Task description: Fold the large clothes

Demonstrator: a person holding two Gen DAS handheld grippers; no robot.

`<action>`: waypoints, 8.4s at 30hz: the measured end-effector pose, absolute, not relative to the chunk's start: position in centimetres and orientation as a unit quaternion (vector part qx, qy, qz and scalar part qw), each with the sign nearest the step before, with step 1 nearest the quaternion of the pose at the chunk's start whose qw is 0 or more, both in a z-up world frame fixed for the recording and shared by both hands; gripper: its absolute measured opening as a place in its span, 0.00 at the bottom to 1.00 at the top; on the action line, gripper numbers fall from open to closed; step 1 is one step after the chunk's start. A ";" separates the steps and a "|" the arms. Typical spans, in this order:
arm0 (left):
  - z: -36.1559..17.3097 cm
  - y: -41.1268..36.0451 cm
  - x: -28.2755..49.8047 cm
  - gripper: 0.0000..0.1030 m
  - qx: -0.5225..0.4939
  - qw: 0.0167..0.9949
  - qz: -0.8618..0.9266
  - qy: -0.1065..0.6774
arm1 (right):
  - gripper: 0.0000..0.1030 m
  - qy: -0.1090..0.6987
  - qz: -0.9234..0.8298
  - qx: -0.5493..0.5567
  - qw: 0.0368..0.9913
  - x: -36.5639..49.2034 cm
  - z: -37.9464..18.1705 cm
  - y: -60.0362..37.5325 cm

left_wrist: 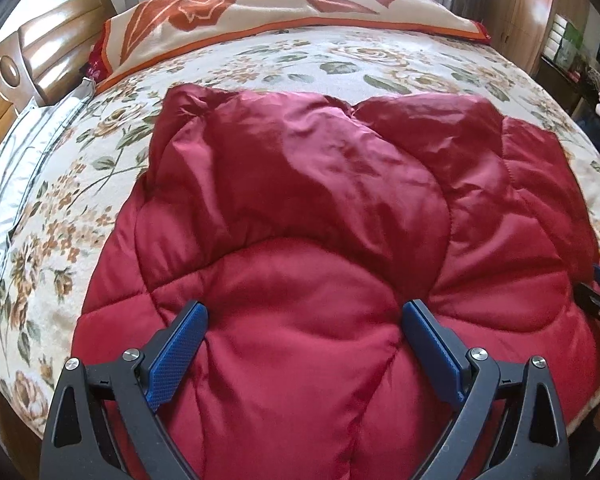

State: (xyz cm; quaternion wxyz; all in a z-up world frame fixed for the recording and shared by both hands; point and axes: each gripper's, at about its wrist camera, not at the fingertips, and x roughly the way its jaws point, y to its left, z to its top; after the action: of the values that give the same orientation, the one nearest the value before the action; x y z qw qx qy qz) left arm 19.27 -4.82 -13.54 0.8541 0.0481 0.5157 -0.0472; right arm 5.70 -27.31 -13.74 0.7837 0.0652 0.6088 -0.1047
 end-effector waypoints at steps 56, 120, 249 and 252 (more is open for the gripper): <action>-13.3 -3.1 10.7 0.96 0.032 0.873 -0.039 0.485 | 0.86 0.559 -0.077 0.033 0.825 1.8 -7.9 -20.6; -12.5 -3.6 10.6 0.93 0.053 0.883 -0.033 0.464 | 0.93 0.571 -0.091 0.038 0.815 0.1 -10.6 -22.4; -7.0 -7.1 8.1 0.99 0.065 0.873 -0.040 0.482 | 0.92 0.592 -0.095 -0.005 0.801 2.5 -7.0 -17.9; -6.9 -7.1 8.0 0.99 0.064 0.873 -0.041 0.481 | 0.92 0.591 -0.095 -0.004 0.801 2.5 -6.9 -18.0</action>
State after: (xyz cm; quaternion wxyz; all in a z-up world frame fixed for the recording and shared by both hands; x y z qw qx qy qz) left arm 7.96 -7.11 -6.86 0.8734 0.0644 0.4809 -0.0413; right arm 2.47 -17.96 -6.92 0.8010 -0.0041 0.5911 -0.0946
